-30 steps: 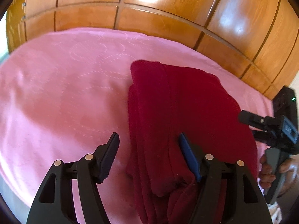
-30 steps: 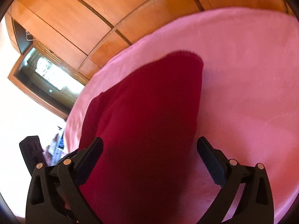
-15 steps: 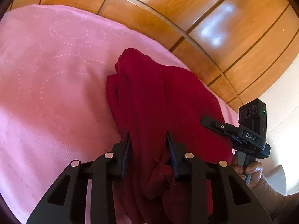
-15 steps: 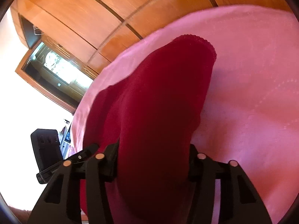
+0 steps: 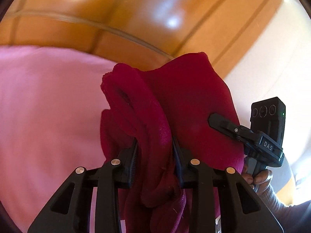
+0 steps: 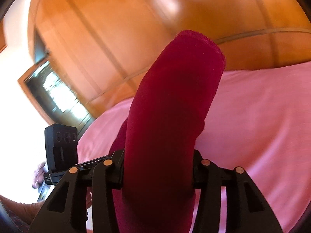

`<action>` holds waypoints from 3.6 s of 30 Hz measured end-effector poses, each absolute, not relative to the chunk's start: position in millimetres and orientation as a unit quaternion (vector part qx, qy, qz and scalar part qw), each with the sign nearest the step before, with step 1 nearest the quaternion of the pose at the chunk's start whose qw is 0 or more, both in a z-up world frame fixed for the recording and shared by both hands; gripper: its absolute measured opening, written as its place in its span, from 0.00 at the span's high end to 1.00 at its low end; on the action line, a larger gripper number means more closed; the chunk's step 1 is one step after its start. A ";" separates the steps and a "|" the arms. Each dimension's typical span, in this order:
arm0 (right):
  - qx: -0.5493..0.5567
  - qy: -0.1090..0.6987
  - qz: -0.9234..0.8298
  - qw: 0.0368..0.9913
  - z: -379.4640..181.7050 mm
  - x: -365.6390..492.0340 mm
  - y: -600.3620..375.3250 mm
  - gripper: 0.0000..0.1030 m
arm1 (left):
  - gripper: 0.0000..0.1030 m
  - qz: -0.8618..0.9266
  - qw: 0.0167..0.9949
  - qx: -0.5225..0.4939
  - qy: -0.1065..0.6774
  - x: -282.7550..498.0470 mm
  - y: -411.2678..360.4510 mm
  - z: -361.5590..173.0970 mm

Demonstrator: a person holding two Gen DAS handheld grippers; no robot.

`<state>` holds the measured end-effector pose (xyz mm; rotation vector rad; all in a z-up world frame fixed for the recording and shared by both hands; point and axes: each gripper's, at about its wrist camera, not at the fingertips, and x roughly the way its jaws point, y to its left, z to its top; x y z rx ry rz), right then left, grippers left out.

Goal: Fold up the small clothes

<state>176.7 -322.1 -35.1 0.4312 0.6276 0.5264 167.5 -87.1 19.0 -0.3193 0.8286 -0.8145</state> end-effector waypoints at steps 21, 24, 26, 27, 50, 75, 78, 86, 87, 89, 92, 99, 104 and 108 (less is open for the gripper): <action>0.204 0.315 -0.017 0.927 -93.7 167.9 -467.7 0.39 | 0.61 -0.286 0.864 0.033 0.412 207.7 -248.3 -25.8; 0.177 0.313 -0.003 0.933 -78.4 168.3 -435.7 0.45 | 0.61 -0.265 0.872 0.054 0.407 203.0 -250.6 -31.4; 0.171 0.327 0.005 0.929 -81.2 176.4 -418.1 0.46 | 0.60 -0.254 0.872 0.063 0.414 206.6 -255.2 -40.4; 0.164 0.340 -0.007 0.926 -88.0 183.9 -412.2 0.46 | 0.55 -0.247 0.873 0.073 0.415 209.3 -257.0 -45.7; 0.133 0.310 -0.152 0.929 -79.6 113.1 -357.2 0.02 | 0.26 -0.193 0.915 0.045 0.352 129.7 -190.3 4.9; 0.093 0.292 -0.223 0.926 -72.6 75.5 -320.0 0.02 | 0.05 -0.150 0.929 0.045 0.335 84.5 -162.1 5.4; 0.094 0.296 -0.222 0.924 -74.7 77.5 -320.6 0.02 | 0.05 -0.149 0.929 0.049 0.335 83.7 -163.7 5.9; 0.094 0.297 -0.221 0.924 -76.8 78.4 -320.0 0.02 | 0.05 -0.144 0.928 0.051 0.339 85.1 -165.6 4.3; 0.095 0.296 -0.222 0.924 -76.7 77.9 -320.0 0.02 | 0.05 -0.144 0.928 0.052 0.338 84.9 -165.8 4.8; 0.099 0.291 -0.223 0.925 -76.1 76.5 -320.9 0.02 | 0.05 -0.145 0.929 0.053 0.337 84.2 -166.8 5.2; 0.103 0.292 -0.220 0.925 -76.7 77.6 -323.0 0.02 | 0.05 -0.146 0.930 0.053 0.334 82.5 -166.4 5.9; 0.101 0.295 -0.215 0.925 -76.4 79.1 -322.6 0.02 | 0.05 -0.147 0.931 0.049 0.332 80.4 -164.1 7.9; 0.099 0.293 -0.215 0.926 -76.0 77.3 -319.7 0.02 | 0.05 -0.149 0.931 0.050 0.330 79.7 -162.4 9.4; 0.102 0.295 -0.214 0.926 -76.5 75.9 -318.7 0.02 | 0.05 -0.152 0.932 0.049 0.325 77.2 -161.0 12.8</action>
